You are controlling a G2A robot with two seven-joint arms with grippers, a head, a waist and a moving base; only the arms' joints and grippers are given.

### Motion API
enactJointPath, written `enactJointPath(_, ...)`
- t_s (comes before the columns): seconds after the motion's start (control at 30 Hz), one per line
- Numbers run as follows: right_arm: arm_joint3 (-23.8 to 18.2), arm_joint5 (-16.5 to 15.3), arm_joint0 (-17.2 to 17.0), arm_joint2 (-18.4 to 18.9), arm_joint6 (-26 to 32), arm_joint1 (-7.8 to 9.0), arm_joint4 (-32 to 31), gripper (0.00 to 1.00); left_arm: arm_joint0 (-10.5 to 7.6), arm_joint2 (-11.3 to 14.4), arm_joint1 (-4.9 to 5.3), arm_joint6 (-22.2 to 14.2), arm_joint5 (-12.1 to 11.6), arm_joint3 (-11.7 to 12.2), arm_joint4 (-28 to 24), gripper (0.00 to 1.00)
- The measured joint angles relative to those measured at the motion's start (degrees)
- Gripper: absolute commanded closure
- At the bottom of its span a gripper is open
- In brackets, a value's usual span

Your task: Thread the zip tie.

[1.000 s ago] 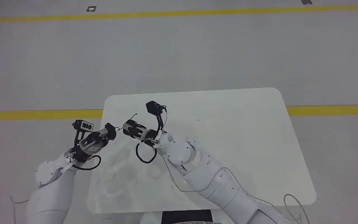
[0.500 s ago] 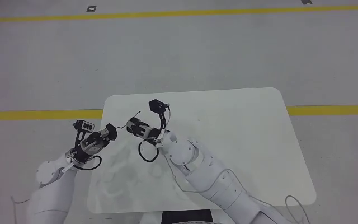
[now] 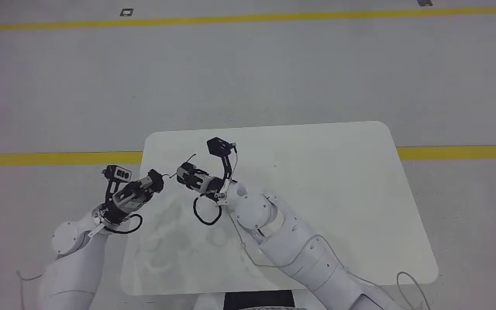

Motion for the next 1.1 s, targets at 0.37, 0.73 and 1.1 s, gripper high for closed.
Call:
enactJointPath(0.37, 0.8, -0.6, 0.8, -0.8, 0.4, -0.28, 1.2, 1.00, 0.33, 0.2, 0.37, 0.3, -0.2, -0.5, -0.7, 1.00)
enactJointPath(0.73, 3.6, -2.2, 1.4, -1.2, 1.0, -0.93, 6.8, 1.00, 0.33, 0.6, 0.65, 0.7, -0.6, -0.5, -1.3, 1.00)
enactJointPath(1.1, 5.5, -3.1, 2.5, -1.6, 2.3, -1.32, 9.9, 1.00, 0.43, 0.7, 0.86, 0.9, -0.6, -0.8, -1.6, 1.00)
